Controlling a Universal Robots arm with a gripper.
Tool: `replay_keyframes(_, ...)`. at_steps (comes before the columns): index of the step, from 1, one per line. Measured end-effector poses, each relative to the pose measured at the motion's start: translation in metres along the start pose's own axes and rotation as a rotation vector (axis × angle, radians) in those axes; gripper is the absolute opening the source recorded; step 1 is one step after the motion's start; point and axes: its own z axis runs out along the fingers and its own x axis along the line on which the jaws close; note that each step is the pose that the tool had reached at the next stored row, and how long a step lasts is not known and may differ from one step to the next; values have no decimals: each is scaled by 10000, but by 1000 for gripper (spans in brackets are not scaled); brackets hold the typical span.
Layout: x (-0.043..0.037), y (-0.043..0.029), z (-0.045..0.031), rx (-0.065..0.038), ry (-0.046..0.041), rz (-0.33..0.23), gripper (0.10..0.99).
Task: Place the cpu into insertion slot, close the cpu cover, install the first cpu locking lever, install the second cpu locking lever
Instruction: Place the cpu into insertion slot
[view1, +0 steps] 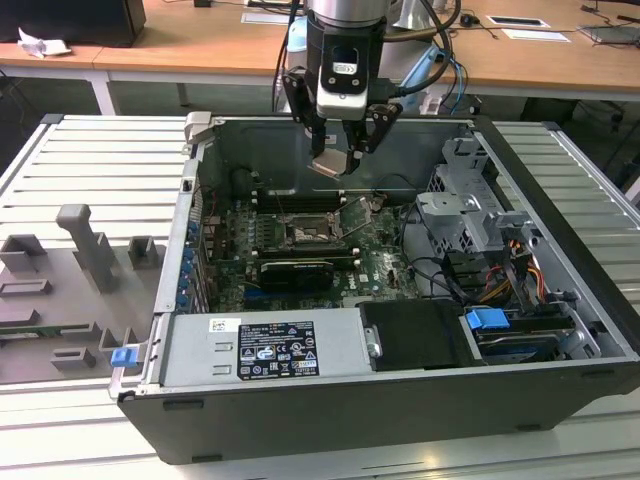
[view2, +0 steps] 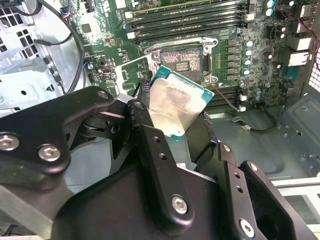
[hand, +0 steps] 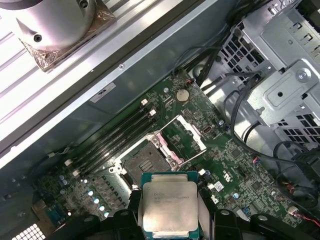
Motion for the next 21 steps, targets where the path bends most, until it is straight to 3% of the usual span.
replay_keyframes(21,0,0,1,-9,-45,510,529)
